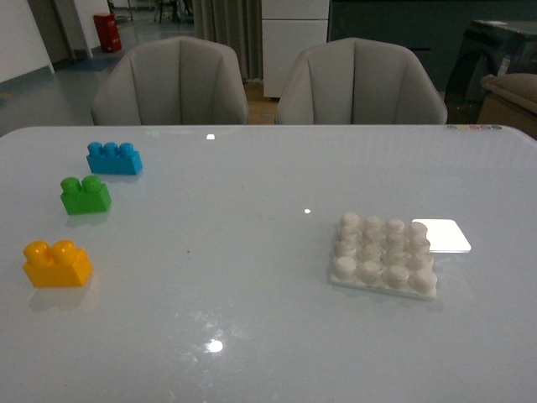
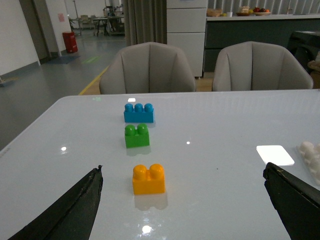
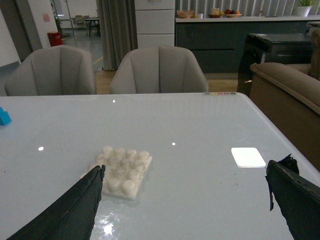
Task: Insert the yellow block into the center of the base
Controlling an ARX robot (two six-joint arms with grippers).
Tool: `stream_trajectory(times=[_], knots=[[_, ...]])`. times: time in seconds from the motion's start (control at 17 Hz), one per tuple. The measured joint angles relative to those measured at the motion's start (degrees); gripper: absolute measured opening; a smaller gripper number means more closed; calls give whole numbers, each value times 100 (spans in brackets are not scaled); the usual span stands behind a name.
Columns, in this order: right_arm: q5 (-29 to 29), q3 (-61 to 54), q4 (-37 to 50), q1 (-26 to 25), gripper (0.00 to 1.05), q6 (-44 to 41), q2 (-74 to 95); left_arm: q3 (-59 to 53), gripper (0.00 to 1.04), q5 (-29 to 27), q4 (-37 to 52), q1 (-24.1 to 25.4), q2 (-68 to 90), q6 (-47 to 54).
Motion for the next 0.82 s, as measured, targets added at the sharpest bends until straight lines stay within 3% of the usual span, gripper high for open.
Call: stream_trajectory(times=[0.35, 0.41, 0.82], knots=[[0, 0, 0, 0, 98, 0, 0, 0, 98, 0, 0, 0, 0, 0], [-243, 63, -219, -98, 98, 85, 131, 0, 98, -2, 0, 0, 0, 0], [-667, 977, 1707, -621, 98, 330, 2424, 0, 98, 0, 0, 0, 0, 0]])
